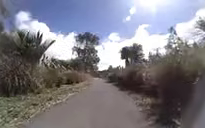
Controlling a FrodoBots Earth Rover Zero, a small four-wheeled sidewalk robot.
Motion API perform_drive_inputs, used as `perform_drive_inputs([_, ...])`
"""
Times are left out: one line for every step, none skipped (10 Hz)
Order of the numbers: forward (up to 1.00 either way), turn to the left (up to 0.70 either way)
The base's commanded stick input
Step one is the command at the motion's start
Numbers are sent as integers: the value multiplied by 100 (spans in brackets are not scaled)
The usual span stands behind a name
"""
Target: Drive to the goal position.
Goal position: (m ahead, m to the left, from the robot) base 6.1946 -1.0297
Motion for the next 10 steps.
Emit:
perform_drive_inputs([85, 0])
perform_drive_inputs([85, 0])
perform_drive_inputs([85, 0])
perform_drive_inputs([85, 0])
perform_drive_inputs([85, 0])
perform_drive_inputs([85, 0])
perform_drive_inputs([85, 0])
perform_drive_inputs([85, 0])
perform_drive_inputs([85, 0])
perform_drive_inputs([85, 0])
